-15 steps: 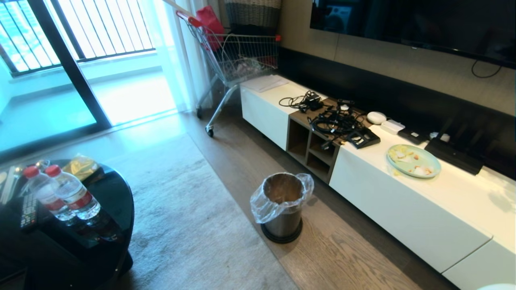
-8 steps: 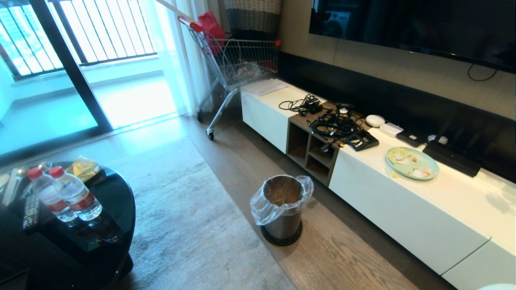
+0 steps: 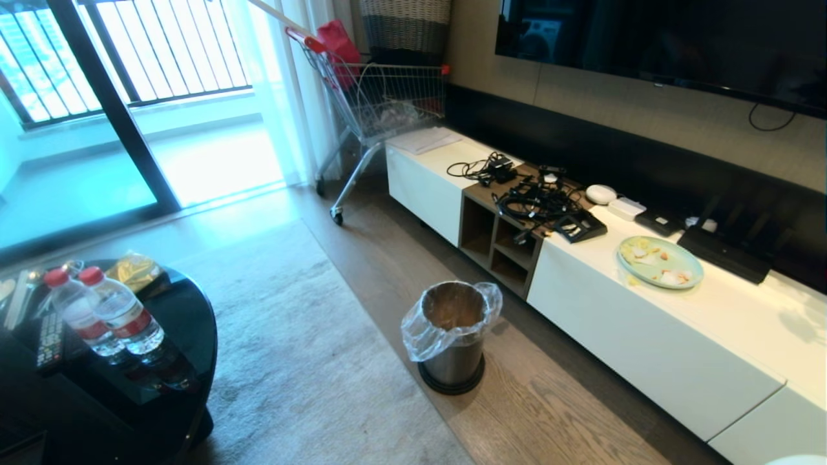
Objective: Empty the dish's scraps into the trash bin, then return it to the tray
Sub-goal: Put the bowl back to the table
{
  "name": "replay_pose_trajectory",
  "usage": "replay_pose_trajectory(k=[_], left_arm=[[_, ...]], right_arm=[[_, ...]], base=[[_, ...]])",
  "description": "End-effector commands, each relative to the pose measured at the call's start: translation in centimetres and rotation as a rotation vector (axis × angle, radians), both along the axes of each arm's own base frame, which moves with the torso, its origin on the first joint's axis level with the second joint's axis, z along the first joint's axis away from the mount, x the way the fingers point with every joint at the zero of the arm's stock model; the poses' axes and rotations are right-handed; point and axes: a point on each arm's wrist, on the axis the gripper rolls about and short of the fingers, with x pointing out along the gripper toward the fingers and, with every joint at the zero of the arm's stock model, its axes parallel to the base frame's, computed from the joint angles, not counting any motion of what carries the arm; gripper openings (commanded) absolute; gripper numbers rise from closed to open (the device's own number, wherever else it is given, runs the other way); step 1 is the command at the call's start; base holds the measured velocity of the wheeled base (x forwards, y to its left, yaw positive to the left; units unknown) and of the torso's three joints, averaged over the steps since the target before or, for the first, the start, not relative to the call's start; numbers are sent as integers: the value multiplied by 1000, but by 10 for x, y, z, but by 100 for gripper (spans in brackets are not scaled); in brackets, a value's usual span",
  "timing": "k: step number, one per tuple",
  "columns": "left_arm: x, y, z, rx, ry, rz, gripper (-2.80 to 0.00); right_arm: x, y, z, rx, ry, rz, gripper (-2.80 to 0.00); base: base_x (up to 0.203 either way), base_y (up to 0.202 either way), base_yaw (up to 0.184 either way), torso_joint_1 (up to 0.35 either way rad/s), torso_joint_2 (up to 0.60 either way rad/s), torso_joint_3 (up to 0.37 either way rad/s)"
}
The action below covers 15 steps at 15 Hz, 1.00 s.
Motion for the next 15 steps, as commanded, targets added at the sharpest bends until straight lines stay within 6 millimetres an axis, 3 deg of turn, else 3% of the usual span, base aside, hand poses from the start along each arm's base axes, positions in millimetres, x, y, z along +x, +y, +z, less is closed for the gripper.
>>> replay_pose_trajectory(k=[1,15], left_arm=[[0,0,0,-1,-1,1,-280],[0,0,0,-1,-1,1,-280]], right_arm=[[0,0,0,-1,2,1,-280],[0,0,0,29,2,2,-280]], base=[[0,0,0,0,0,0],[0,0,0,0,0,0]])
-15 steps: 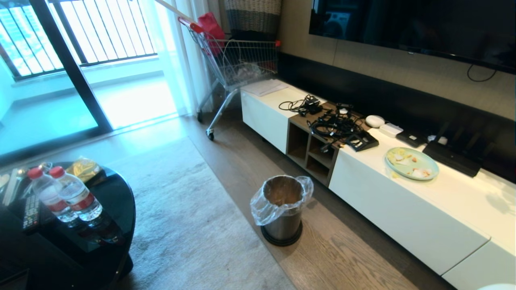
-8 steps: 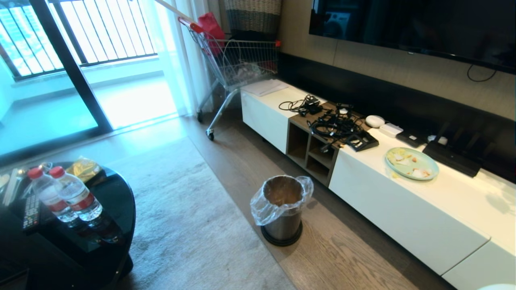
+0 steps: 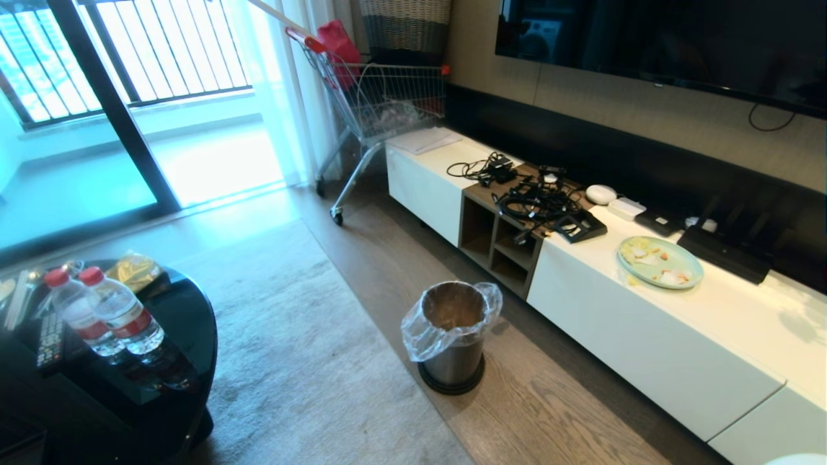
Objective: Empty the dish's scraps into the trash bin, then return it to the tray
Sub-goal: Put the bowl back to the table
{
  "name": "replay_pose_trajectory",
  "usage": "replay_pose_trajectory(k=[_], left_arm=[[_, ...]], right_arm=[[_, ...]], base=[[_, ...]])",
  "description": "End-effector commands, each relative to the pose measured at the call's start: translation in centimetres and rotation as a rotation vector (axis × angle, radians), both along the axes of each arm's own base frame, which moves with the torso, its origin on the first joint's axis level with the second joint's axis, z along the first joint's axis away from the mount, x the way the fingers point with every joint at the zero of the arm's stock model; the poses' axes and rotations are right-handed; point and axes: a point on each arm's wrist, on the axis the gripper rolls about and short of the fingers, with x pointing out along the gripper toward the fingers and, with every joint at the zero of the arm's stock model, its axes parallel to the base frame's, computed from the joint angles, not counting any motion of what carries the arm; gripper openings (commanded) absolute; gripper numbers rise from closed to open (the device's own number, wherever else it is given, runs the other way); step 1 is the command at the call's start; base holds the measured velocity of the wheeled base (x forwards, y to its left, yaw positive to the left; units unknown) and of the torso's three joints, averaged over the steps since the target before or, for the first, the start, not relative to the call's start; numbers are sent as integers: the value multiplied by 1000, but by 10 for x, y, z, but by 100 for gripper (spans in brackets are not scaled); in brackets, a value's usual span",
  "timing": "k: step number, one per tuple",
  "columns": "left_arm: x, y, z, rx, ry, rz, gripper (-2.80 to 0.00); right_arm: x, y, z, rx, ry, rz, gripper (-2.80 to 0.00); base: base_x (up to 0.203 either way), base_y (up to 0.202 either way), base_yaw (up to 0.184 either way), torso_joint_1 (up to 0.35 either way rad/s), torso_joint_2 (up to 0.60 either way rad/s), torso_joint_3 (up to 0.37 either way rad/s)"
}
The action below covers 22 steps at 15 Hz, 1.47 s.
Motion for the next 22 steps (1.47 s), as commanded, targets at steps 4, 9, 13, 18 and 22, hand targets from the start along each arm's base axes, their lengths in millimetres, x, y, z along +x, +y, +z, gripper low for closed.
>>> replay_pose_trajectory(k=[4,9,13,18,22], left_arm=[[0,0,0,-1,-1,0,-280],[0,0,0,-1,-1,0,-280],[0,0,0,-1,-1,0,-280],[0,0,0,-1,-1,0,-280],[0,0,0,-1,-1,0,-280]], right_arm=[[0,0,0,1,2,1,-280],[0,0,0,5,2,0,-280],[0,0,0,5,2,0,-280],[0,0,0,5,2,0,-280],[0,0,0,4,2,0,-280]], base=[[0,0,0,0,0,0],[0,0,0,0,0,0],[0,0,0,0,0,0],[0,0,0,0,0,0],[0,0,0,0,0,0]])
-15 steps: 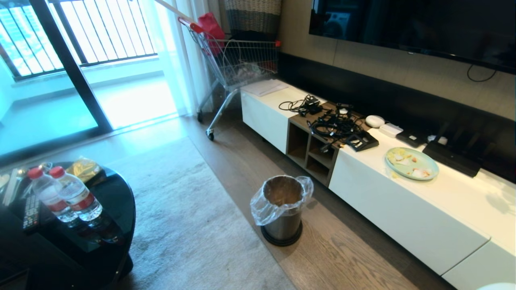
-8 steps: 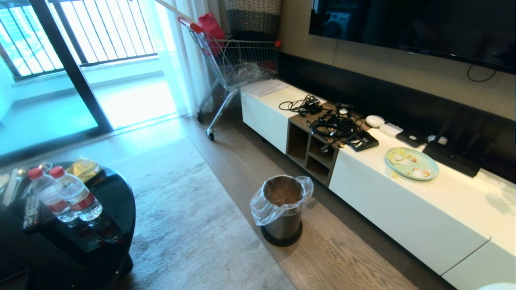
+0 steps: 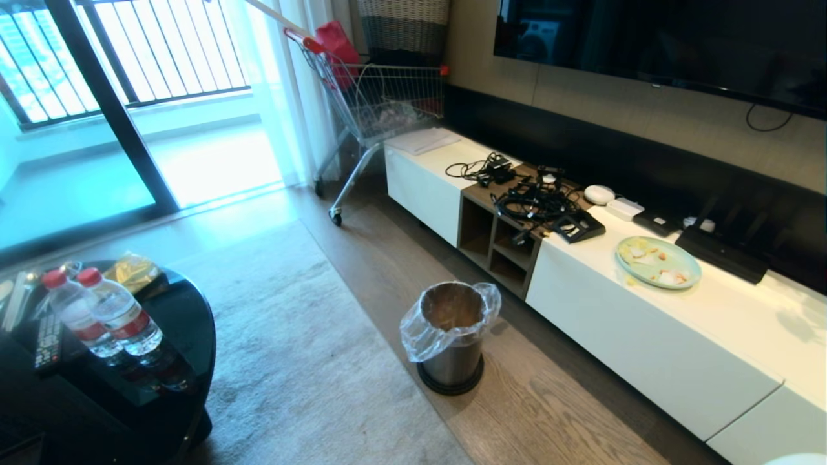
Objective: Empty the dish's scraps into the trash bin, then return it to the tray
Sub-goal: Put the bowl back to the table
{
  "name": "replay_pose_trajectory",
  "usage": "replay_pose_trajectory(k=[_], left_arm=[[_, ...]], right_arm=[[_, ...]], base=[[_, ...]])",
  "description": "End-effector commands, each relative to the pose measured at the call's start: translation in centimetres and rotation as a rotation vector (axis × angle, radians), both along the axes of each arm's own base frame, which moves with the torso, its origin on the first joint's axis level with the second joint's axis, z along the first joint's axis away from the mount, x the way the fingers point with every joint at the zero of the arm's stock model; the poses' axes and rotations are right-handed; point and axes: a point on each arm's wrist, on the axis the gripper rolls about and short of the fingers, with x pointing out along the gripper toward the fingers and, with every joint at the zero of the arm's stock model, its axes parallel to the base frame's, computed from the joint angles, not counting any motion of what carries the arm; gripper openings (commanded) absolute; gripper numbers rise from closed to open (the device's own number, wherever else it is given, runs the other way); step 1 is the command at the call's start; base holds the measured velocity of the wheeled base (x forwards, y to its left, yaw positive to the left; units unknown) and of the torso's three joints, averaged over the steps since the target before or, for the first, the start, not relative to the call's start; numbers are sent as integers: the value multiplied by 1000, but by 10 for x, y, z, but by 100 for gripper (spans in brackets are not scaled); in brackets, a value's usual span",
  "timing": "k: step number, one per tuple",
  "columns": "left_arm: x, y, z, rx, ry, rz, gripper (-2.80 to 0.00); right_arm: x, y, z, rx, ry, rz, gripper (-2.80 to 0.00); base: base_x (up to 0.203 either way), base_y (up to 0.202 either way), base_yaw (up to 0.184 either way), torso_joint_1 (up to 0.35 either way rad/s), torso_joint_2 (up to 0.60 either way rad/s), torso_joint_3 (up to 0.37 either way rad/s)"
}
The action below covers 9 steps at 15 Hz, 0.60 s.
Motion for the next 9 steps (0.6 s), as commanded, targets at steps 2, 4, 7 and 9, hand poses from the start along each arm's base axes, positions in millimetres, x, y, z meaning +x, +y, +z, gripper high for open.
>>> replay_pose_trajectory(k=[2,4,7,9], left_arm=[[0,0,0,-1,-1,1,-280],[0,0,0,-1,-1,1,-280],[0,0,0,-1,-1,1,-280],[0,0,0,-1,-1,1,-280]], right_arm=[[0,0,0,-1,2,1,-280],[0,0,0,-1,2,1,-280],[0,0,0,-1,2,1,-280],[0,0,0,-1,2,1,-280]], base=[[1,-3,29,1,0,1],[1,-4,132,2,2,0],[1,-9,166,1,0,2],[2,-10,166,0,4,4]])
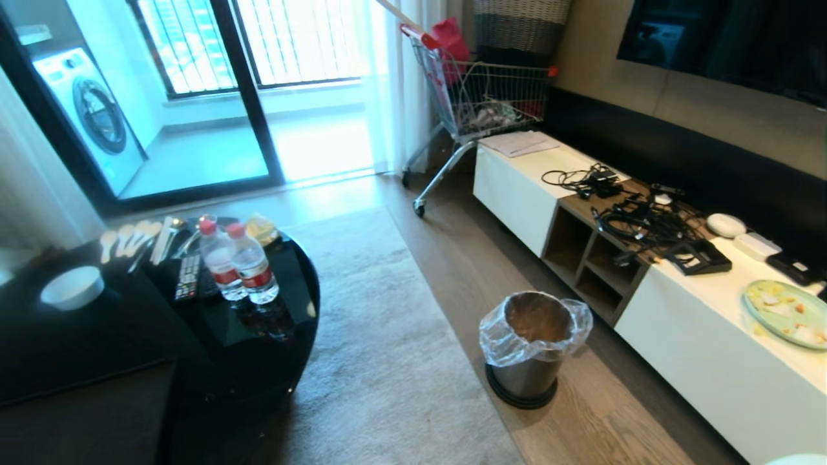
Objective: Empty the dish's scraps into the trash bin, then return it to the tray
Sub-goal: Put the bowl back to the table
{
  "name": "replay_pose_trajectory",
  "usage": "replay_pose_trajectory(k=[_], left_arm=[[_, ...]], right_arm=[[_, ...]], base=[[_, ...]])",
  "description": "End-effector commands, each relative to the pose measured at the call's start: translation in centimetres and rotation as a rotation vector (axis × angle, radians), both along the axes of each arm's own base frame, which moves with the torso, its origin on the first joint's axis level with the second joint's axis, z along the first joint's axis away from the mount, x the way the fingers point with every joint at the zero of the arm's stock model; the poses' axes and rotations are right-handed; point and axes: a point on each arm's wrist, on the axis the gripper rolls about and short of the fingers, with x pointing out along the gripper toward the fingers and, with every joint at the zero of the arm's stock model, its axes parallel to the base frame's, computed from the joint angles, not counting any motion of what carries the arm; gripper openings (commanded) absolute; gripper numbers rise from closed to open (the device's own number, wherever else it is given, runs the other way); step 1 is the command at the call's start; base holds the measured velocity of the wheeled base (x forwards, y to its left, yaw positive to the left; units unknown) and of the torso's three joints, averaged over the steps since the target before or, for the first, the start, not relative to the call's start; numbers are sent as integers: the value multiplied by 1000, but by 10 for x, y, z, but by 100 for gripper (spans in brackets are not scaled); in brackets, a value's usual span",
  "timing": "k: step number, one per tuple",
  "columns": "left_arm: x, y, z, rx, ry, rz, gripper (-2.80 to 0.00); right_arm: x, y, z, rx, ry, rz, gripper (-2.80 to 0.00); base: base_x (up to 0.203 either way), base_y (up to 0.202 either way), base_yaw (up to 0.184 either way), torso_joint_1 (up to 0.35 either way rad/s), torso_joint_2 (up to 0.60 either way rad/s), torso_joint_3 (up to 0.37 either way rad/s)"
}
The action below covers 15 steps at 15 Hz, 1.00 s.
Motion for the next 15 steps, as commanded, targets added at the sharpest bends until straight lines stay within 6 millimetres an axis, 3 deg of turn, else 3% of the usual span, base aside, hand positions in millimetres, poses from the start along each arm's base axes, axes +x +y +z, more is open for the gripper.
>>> replay_pose_trajectory(k=[1,15], left_arm=[[0,0,0,-1,-1,1,-280],[0,0,0,-1,-1,1,-280]], right_arm=[[0,0,0,0,1,1,-280],[0,0,0,0,1,1,-280]], base=[[1,-10,174,5,2,0],[-1,-9,168,3,3,2]])
